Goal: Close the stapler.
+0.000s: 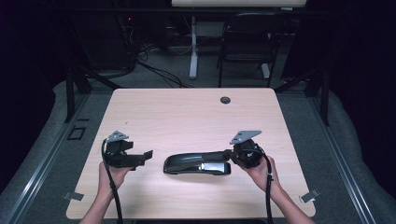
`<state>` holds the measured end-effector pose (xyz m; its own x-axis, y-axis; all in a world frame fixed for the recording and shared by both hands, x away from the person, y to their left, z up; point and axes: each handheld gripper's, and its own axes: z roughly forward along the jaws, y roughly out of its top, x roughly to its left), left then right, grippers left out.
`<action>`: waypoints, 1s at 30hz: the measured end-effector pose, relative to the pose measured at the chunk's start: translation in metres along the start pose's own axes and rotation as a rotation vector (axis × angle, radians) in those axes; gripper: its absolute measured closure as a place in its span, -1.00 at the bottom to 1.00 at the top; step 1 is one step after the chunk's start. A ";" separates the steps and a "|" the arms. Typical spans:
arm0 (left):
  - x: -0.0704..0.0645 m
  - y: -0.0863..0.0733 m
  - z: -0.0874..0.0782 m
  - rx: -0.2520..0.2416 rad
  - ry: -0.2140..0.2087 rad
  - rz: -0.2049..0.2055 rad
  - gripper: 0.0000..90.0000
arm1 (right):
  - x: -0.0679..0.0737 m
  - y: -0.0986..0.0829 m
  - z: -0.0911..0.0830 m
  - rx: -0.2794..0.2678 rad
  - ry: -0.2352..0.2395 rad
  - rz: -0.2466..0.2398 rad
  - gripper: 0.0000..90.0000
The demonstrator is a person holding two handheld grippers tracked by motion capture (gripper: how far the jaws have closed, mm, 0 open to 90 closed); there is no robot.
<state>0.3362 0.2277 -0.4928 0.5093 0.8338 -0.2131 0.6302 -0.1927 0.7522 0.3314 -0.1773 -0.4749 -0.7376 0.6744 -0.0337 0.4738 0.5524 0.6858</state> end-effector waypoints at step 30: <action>-0.002 0.000 0.003 0.013 0.006 0.016 -0.88 | -0.004 -0.011 0.020 0.111 0.011 0.030 1.00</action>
<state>0.3372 0.2249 -0.4942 0.5157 0.8336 -0.1976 0.6297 -0.2124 0.7473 0.3385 -0.1764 -0.4971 -0.7275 0.6861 -0.0059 0.5455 0.5836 0.6015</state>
